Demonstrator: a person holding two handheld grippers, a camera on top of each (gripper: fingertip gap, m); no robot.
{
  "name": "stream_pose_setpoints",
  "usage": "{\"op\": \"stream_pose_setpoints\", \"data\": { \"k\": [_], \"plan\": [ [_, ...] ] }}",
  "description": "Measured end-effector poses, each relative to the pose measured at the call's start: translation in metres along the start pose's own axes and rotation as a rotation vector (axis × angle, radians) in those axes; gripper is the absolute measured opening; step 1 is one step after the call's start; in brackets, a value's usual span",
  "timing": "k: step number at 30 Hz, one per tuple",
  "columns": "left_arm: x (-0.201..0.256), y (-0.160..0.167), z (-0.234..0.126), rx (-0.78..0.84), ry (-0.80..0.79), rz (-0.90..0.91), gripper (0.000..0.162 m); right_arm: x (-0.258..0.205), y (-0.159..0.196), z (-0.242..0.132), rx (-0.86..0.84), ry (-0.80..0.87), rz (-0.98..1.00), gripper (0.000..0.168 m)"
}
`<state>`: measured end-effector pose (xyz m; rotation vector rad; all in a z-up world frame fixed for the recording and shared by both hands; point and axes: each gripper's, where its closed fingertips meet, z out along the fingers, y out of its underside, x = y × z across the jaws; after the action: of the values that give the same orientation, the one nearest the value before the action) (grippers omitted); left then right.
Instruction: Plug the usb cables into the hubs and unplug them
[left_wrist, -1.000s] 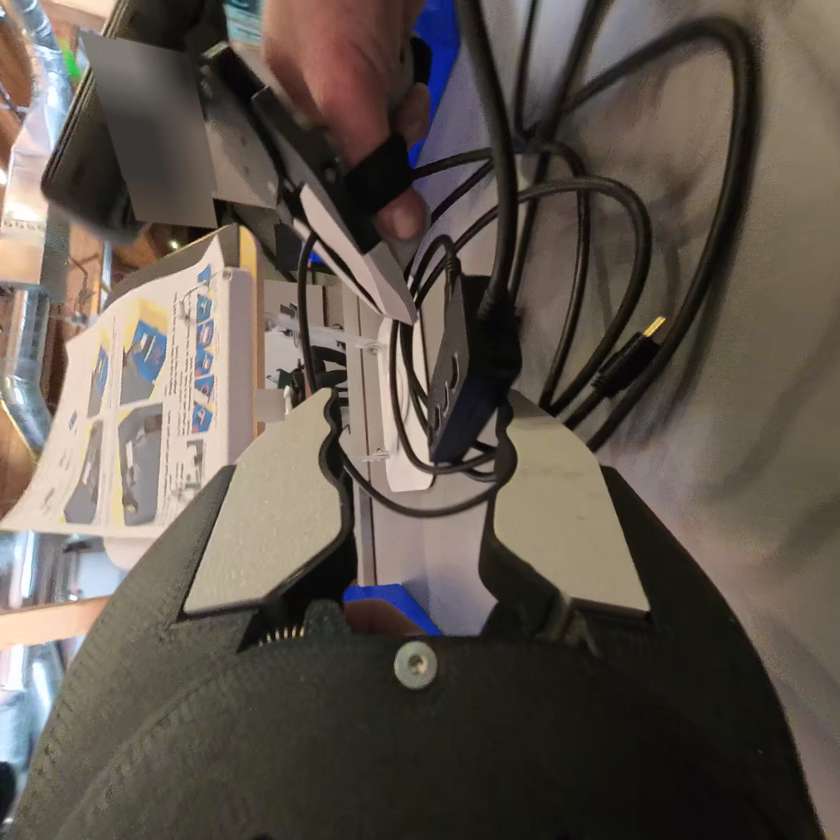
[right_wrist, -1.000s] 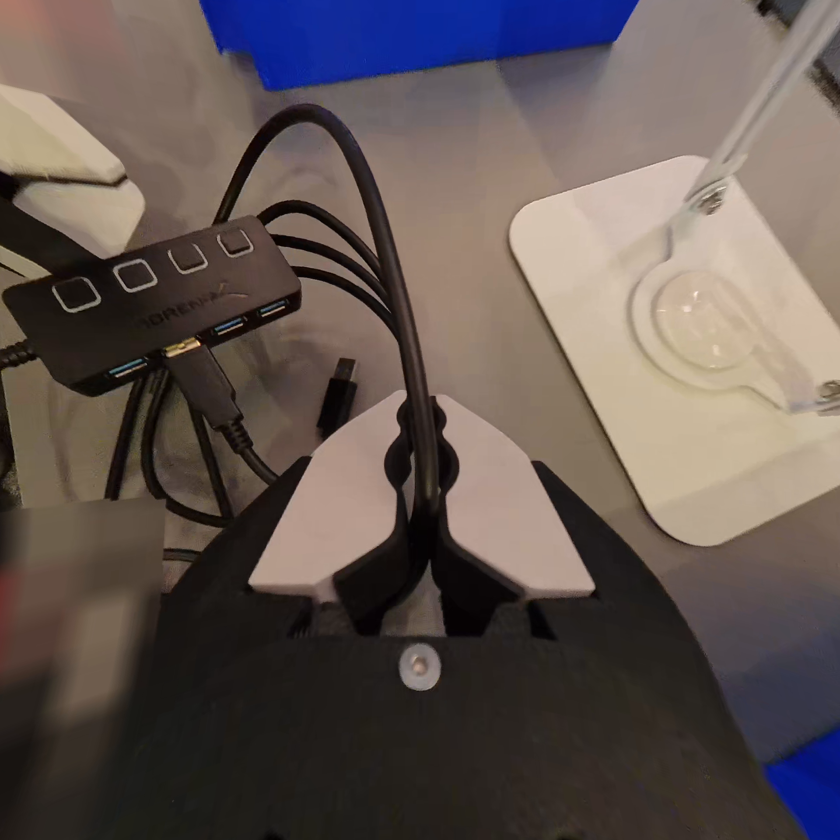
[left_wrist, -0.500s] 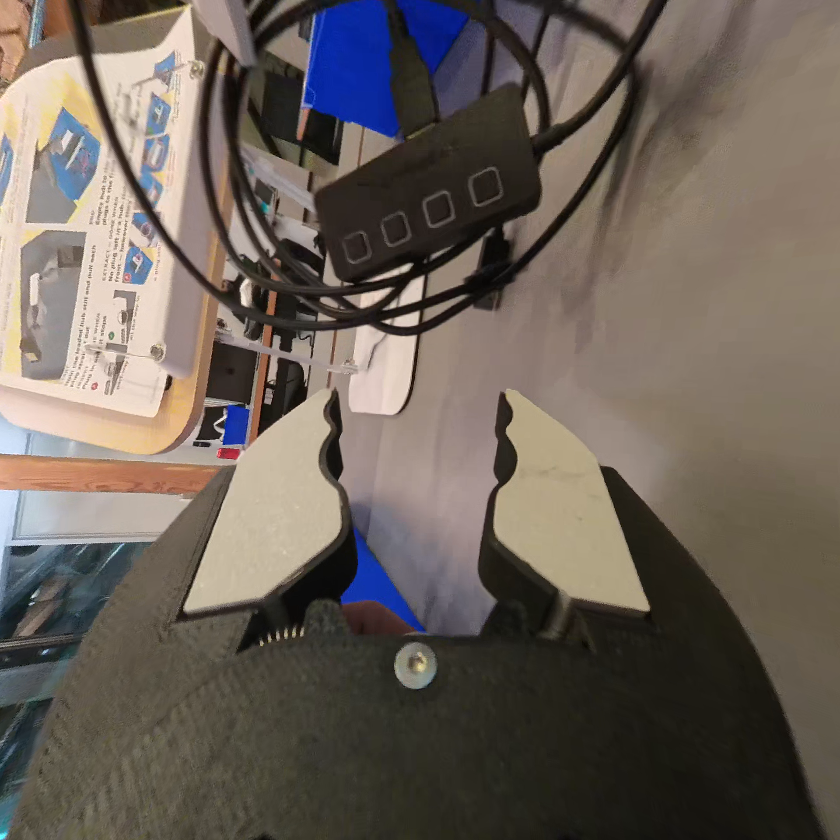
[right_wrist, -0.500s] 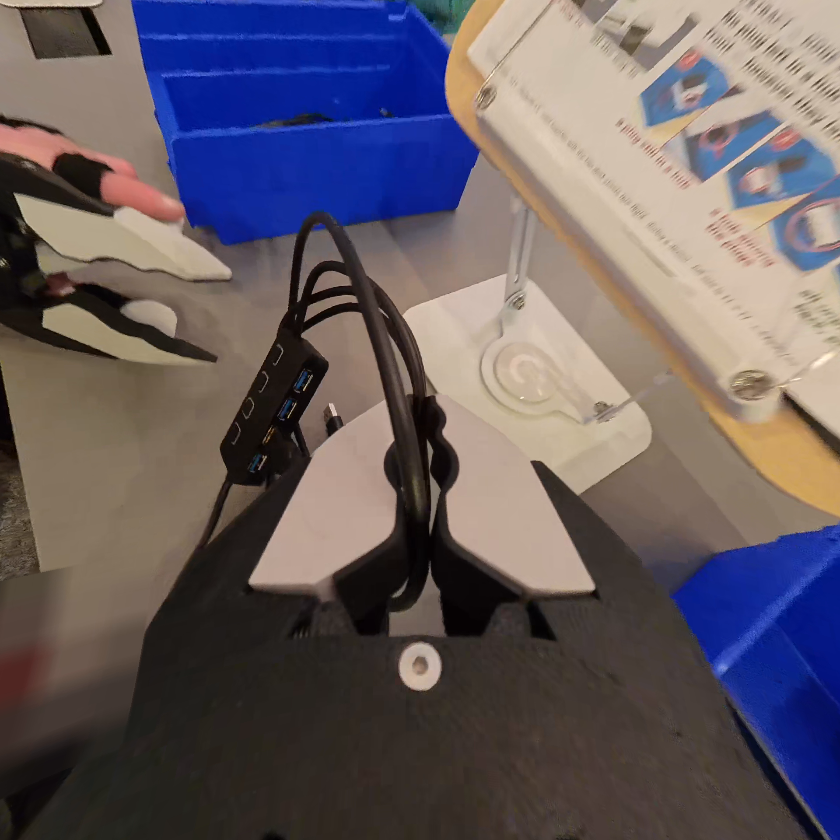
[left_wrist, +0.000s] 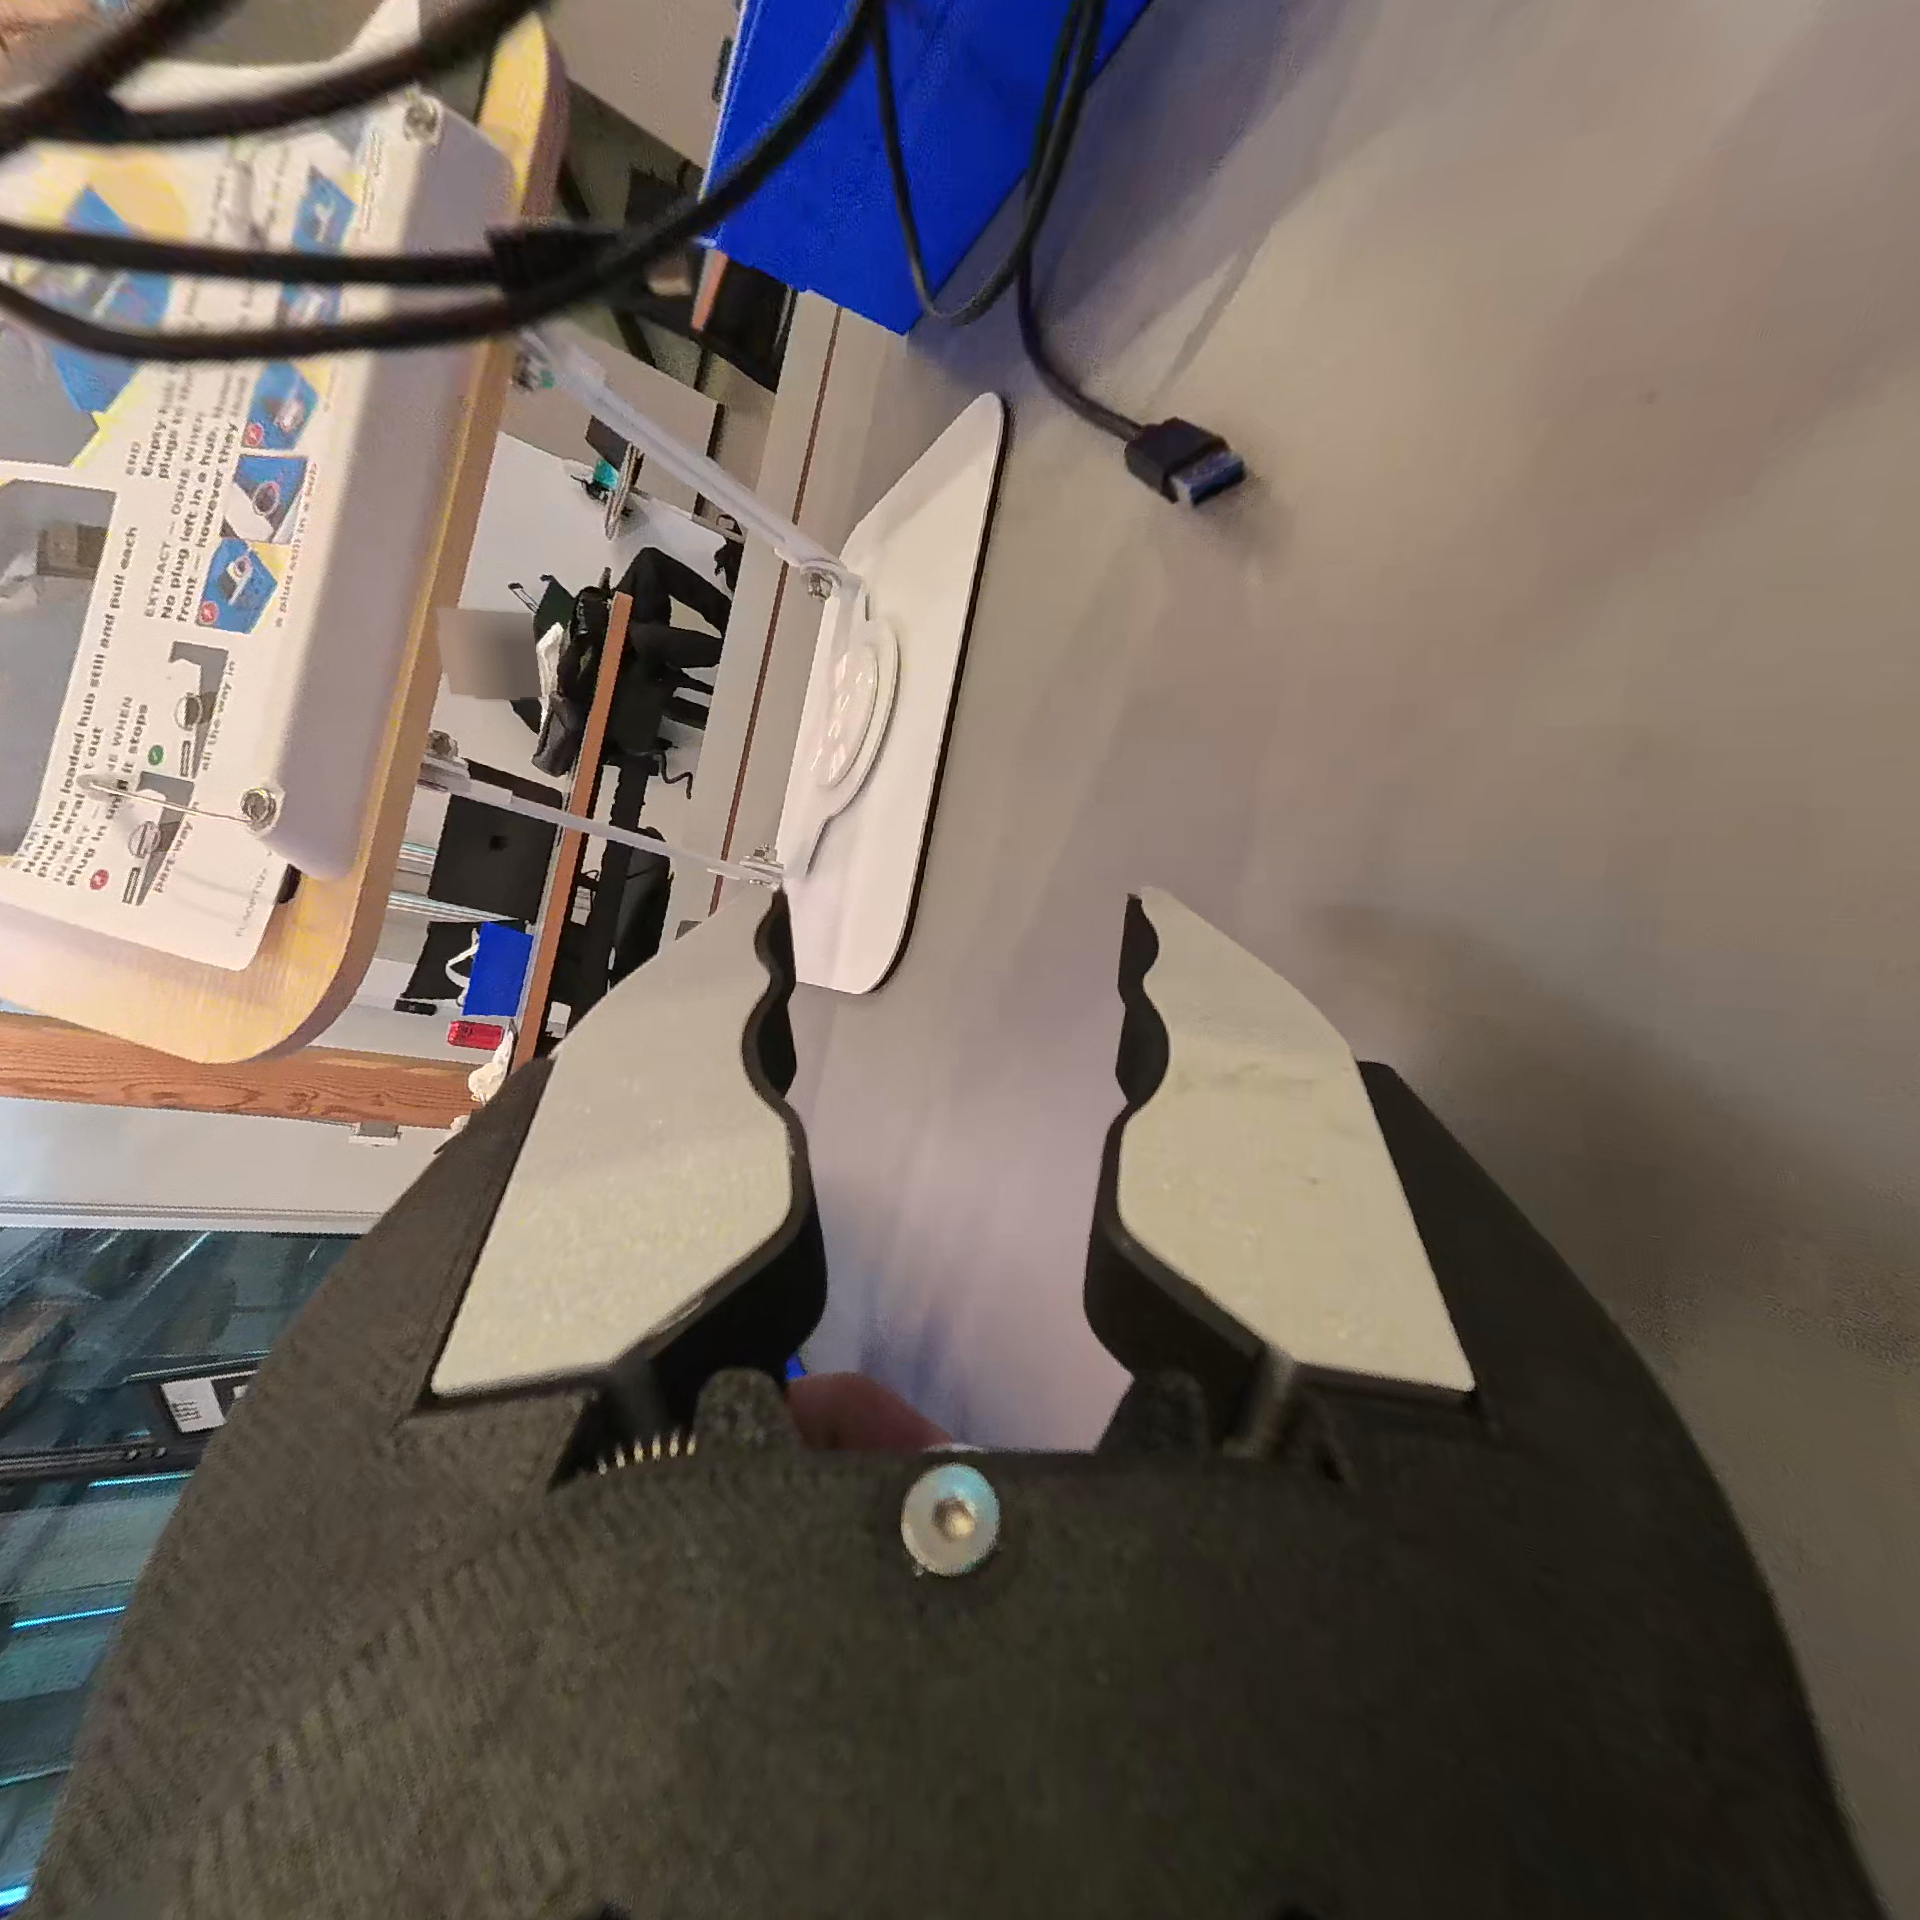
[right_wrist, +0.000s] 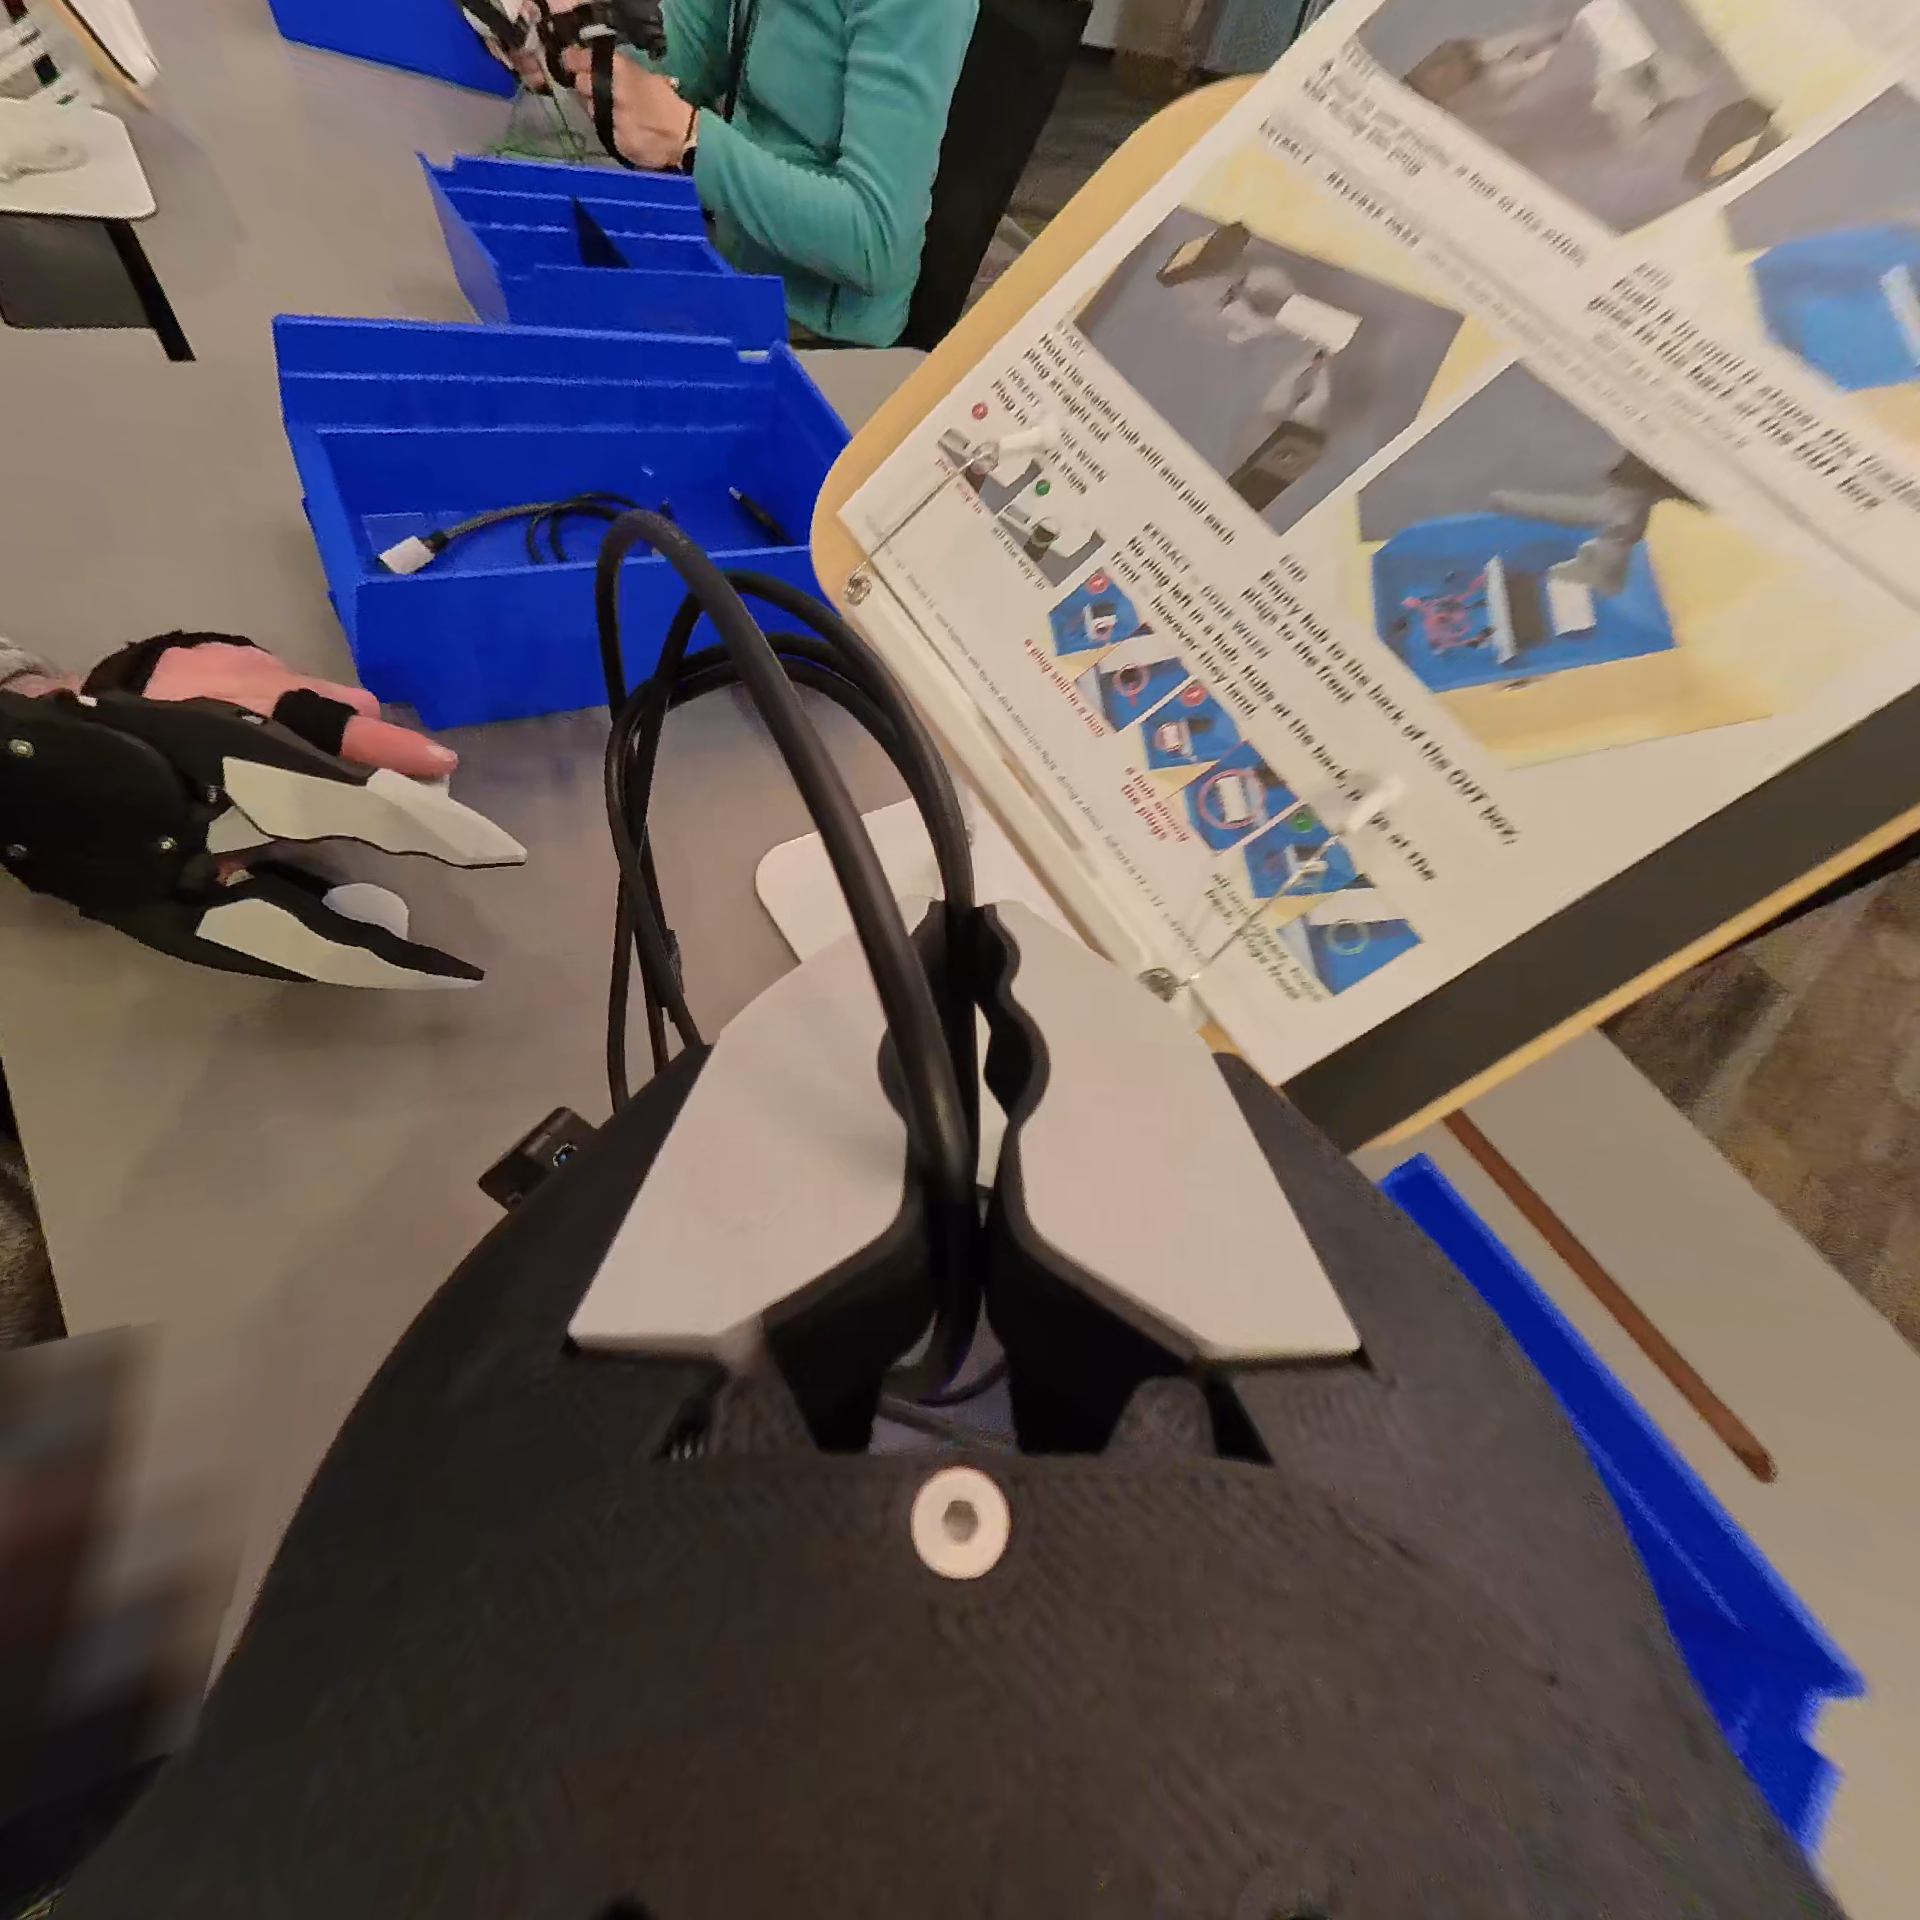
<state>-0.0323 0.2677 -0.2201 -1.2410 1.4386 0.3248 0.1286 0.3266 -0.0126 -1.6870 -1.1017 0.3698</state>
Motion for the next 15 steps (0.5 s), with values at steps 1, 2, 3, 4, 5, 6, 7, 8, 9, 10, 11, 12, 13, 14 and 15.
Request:
{"op": "stream_pose_setpoints", "data": {
  "k": [1, 2, 3, 4, 5, 6, 7, 8, 9, 10, 11, 12, 13, 14, 15],
  "plan": [
    [0.000, 0.000, 0.000, 0.003, 0.000, -0.003, 0.059, 0.005, -0.005, -0.005, 0.003, 0.010, -0.007, 0.006],
    [0.000, 0.000, 0.000, 0.006, 0.001, -0.008, 0.059, 0.011, -0.012, -0.011, 0.011, 0.019, -0.011, 0.005],
    [0.001, 0.000, 0.000, 0.007, 0.003, -0.013, 0.059, 0.017, -0.018, -0.017, 0.020, 0.026, -0.013, 0.006],
    [0.001, 0.001, 0.000, 0.003, 0.005, -0.015, 0.059, 0.023, -0.023, -0.022, 0.024, 0.036, -0.018, 0.005],
    [0.001, 0.002, 0.001, -0.001, 0.006, -0.016, 0.059, 0.030, -0.029, -0.028, 0.029, 0.051, -0.024, 0.006],
    [0.001, 0.003, 0.001, -0.002, 0.003, -0.014, 0.059, 0.037, -0.035, -0.034, 0.035, 0.064, -0.028, 0.006],
    [0.001, 0.003, 0.000, -0.002, -0.003, -0.011, 0.059, 0.044, -0.041, -0.039, 0.039, 0.081, -0.032, 0.006],
    [0.000, 0.002, 0.000, 0.002, -0.005, -0.014, 0.059, 0.052, -0.047, -0.045, 0.043, 0.103, -0.040, 0.006],
    [0.000, 0.001, 0.000, 0.006, -0.002, -0.022, 0.059, 0.060, -0.053, -0.051, 0.048, 0.123, -0.048, 0.006],
    [0.001, 0.002, 0.000, 0.006, 0.001, -0.027, 0.058, 0.068, -0.059, -0.058, 0.057, 0.145, -0.055, 0.006],
    [0.001, 0.002, 0.000, 0.002, -0.002, -0.024, 0.058, 0.077, -0.065, -0.066, 0.067, 0.172, -0.062, 0.006],
    [0.001, 0.003, 0.000, -0.001, -0.002, -0.021, 0.058, 0.086, -0.070, -0.073, 0.072, 0.197, -0.066, 0.006],
    [0.002, 0.003, 0.000, -0.001, 0.004, -0.025, 0.058, 0.096, -0.073, -0.078, 0.072, 0.219, -0.066, 0.006],
    [0.003, 0.003, 0.000, 0.000, 0.008, -0.029, 0.058, 0.107, -0.077, -0.084, 0.073, 0.248, -0.068, 0.006],
    [0.003, 0.003, 0.000, -0.001, 0.006, -0.026, 0.058, 0.119, -0.079, -0.089, 0.076, 0.277, -0.071, 0.006]
  ]
}}
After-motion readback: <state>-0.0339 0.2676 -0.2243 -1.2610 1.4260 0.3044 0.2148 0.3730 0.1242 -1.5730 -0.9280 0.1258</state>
